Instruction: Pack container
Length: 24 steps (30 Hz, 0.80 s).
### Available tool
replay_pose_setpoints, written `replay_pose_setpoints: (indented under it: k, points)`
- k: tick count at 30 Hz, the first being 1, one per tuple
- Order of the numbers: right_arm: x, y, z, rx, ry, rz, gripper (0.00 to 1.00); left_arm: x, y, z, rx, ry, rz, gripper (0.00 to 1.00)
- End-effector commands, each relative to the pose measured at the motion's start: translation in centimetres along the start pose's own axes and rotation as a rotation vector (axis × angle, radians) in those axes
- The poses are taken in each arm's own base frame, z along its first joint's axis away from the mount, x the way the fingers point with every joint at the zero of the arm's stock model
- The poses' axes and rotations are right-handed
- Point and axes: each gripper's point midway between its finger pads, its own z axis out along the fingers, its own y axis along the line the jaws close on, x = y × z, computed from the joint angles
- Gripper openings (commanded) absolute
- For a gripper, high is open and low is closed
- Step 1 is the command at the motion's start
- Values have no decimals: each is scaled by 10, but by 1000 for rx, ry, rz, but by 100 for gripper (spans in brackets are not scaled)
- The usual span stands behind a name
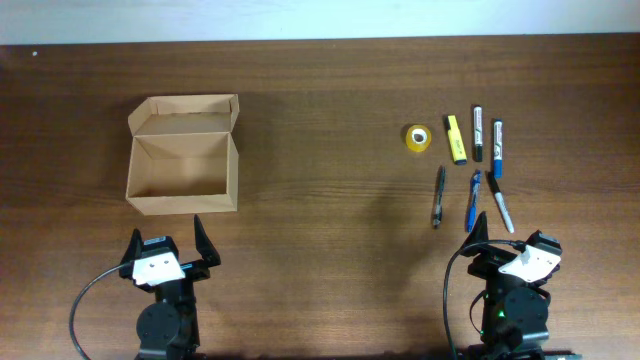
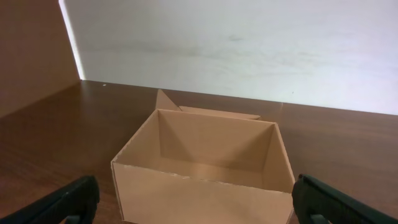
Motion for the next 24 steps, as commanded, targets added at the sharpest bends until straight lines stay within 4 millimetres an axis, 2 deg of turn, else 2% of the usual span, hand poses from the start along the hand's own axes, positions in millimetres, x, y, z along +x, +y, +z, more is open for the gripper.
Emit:
replay_pose_setpoints:
  k: [1, 4, 7, 10, 15, 19, 24]
  points:
    - [2, -2, 0, 7, -2, 10, 99, 1, -3, 0, 21, -2, 6, 99]
    - [2, -2, 0, 7, -2, 10, 99, -6, -19, -1, 110, -26, -2, 100]
    - [2, -2, 0, 7, -2, 10, 99, -27, -43, -8, 255, -87, -21, 100]
    - [2, -2, 0, 7, -2, 10, 99, -43, -43, -12, 258, -64, -66, 100]
    - [2, -2, 0, 7, -2, 10, 99, -67, -45, -7, 234, 108, -52, 100]
    - [2, -2, 0, 7, -2, 10, 99, -101, -52, 18, 205, 255, -14, 100]
    - [2, -2, 0, 7, -2, 10, 99, -137, -72, 68, 189, 475, 54, 100]
